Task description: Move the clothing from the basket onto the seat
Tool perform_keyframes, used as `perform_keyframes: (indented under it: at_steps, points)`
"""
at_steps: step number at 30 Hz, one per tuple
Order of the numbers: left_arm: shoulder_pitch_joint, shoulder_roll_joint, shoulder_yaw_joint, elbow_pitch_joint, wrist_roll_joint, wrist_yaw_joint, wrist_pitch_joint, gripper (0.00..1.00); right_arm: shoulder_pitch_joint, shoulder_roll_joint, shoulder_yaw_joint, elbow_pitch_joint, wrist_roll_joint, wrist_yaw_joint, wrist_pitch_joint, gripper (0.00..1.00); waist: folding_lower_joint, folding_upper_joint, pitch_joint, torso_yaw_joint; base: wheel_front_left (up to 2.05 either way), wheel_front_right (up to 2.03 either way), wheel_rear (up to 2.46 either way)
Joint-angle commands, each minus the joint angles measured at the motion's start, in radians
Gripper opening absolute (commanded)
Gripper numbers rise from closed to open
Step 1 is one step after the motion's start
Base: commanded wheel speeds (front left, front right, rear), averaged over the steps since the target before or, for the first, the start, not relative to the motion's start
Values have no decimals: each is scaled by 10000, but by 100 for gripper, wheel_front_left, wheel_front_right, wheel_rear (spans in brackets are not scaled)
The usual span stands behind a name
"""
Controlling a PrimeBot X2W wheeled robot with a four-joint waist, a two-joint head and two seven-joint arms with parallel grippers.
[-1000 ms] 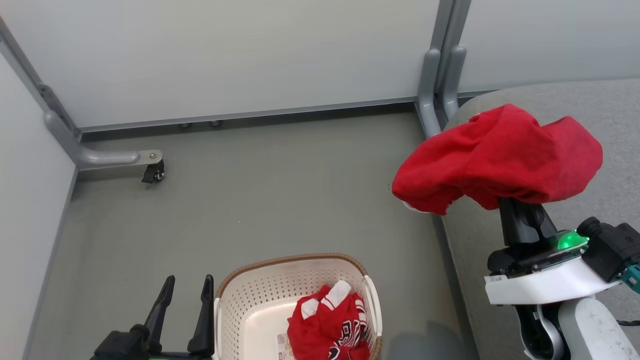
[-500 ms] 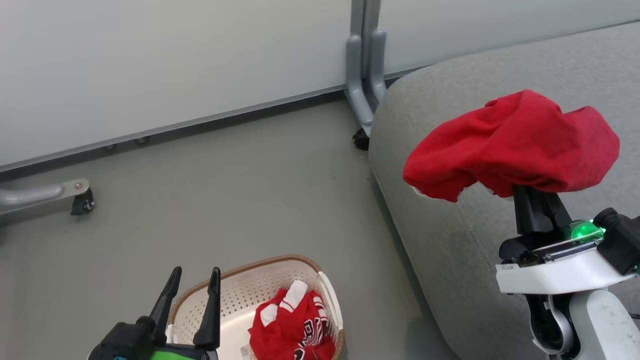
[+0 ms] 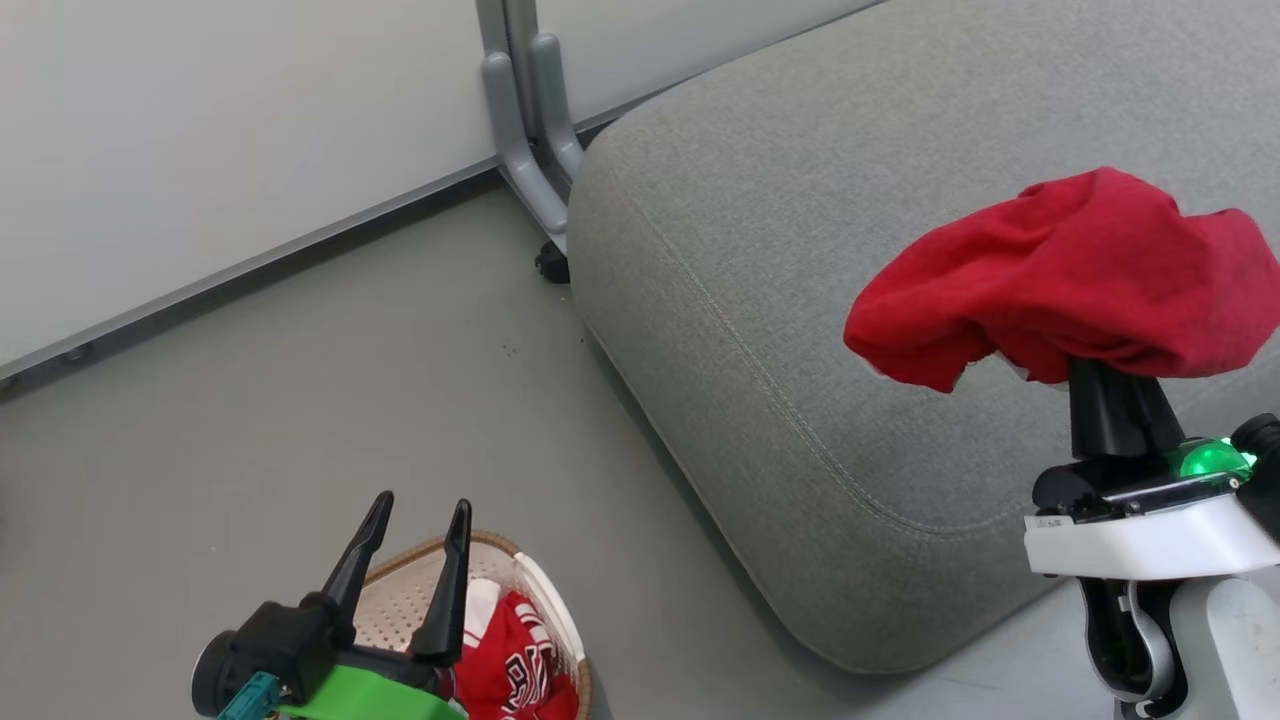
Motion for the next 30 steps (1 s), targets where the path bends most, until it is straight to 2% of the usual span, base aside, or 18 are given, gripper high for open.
perform_keyframes:
  at_steps: [1, 6, 13, 20, 23, 27, 30]
  points:
    - [-285, 133, -138, 60, 14, -28, -5, 100, 80, 106, -136, -91, -84, 1, -31, 0, 0, -1, 440, -620, 0, 0, 0]
    - [-674, 287, -641, 135, -74, -28, -5, 100, 244, 220, -444, -235, -178, 1, -31, 0, 0, -1, 600, -719, 0, 0, 0]
    - [-846, 323, -767, 153, -127, -28, -5, 100, 249, 388, -805, -359, -41, 1, -31, 0, 0, -1, 676, -751, 0, 0, 0]
    - [-861, 220, -821, -31, 148, -28, -5, 100, -185, -37, -690, -298, -301, 1, -31, 0, 0, -1, 777, -759, 0, 0, 0]
    - [-986, 219, -710, -323, 286, -28, -3, 100, -640, -217, -749, -249, -425, 1, -31, 0, 0, -1, 1131, -760, 0, 0, 0]
    - [-1474, 379, -1027, -530, 334, -28, -3, 100, -1484, -471, -1171, -178, -511, 1, -31, 0, 0, -1, 1986, -354, 0, 0, 0]
    - [-2056, 508, -1312, -617, 417, -28, -3, 100, -2318, -584, -1648, -96, -69, 1, -31, 0, 0, -1, 2731, 32, 0, 0, 0]
